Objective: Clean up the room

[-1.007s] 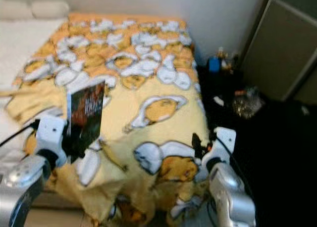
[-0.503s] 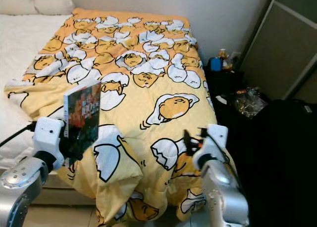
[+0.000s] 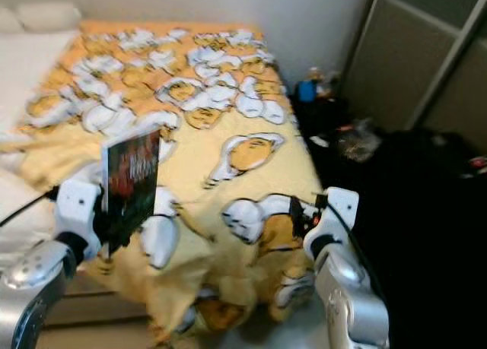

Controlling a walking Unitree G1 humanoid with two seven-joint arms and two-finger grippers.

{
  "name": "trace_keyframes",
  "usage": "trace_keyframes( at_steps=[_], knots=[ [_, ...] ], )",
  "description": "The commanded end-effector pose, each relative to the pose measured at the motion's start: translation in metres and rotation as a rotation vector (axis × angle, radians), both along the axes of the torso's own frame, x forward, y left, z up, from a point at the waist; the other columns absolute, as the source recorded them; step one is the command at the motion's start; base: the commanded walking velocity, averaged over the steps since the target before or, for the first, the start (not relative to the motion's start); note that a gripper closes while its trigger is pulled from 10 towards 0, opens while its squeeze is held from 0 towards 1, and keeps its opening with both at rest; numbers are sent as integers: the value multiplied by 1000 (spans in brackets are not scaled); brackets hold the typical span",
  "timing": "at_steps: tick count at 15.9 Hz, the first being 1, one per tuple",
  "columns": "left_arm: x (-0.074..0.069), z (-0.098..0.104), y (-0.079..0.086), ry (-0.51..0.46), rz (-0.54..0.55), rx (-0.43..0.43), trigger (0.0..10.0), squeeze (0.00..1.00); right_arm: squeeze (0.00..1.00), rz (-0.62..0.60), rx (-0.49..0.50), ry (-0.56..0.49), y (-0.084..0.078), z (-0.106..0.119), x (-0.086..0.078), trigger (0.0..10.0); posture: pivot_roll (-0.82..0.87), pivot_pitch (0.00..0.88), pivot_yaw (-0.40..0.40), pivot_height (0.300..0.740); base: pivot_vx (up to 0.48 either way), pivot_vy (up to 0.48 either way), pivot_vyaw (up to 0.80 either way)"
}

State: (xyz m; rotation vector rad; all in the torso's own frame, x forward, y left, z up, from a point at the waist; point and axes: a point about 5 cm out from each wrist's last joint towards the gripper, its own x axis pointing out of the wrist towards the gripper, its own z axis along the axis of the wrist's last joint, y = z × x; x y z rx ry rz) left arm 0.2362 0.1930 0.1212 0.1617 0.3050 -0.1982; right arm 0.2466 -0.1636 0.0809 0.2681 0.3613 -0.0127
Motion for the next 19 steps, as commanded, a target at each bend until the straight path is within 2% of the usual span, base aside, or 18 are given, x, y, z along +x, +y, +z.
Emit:
trace_keyframes(
  at_steps=[1,19],
  knots=[
    [2,10,4,-46,3,21,10000,0,0,10,17,7,5,1,0,10000,-85,0,-19,740,0,412,0],
    [4,11,3,-40,-17,31,10000,0,0,3,34,23,8,3,0,10000,-77,0,-25,740,0,412,0]
  ],
)
